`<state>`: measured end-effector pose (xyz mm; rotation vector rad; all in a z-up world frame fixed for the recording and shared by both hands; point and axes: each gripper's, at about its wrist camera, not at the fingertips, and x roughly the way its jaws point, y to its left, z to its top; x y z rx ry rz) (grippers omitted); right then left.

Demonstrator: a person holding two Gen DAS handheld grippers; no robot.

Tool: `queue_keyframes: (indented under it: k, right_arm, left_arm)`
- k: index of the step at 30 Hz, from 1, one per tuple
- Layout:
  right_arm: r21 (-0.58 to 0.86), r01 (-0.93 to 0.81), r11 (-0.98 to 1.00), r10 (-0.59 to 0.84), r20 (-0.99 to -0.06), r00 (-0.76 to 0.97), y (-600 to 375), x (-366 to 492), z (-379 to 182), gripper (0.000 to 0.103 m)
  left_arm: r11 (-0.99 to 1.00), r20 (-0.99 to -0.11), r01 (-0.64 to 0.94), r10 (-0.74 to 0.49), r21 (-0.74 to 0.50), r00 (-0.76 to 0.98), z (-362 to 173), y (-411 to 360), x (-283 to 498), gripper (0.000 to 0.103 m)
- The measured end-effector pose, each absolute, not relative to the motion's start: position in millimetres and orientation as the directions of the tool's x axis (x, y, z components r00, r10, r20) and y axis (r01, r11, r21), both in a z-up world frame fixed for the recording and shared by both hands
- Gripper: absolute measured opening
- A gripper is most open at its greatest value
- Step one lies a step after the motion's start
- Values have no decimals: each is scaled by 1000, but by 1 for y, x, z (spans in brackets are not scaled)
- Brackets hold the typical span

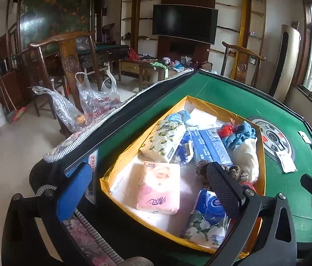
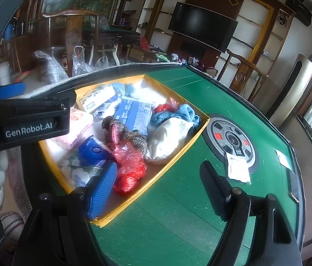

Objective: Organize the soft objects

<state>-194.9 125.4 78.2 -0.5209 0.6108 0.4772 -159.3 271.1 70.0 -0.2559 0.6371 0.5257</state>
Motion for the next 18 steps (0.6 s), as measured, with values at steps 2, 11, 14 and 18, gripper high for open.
queue_keyframes:
  k: [2, 11, 14, 18]
  right_arm:
    - [-322, -560, 763, 258, -643, 721, 129, -196, 77, 73]
    - [-338, -575, 745, 262, -646, 717, 140, -201, 77, 73]
    - [-339, -587, 736, 270, -648, 712, 145, -204, 76, 73]
    - [-335, -595, 730, 276, -652, 706, 147, -206, 75, 73]
  left_arm:
    - [834, -632, -546, 382, -78, 674, 68, 276, -160, 103]
    - [827, -646, -555, 377, -87, 663, 64, 285, -163, 103]
    - [821, -644, -566, 394, -74, 656, 64, 286, -166, 103]
    - [808, -649, -585, 413, -62, 639, 64, 289, -166, 103]
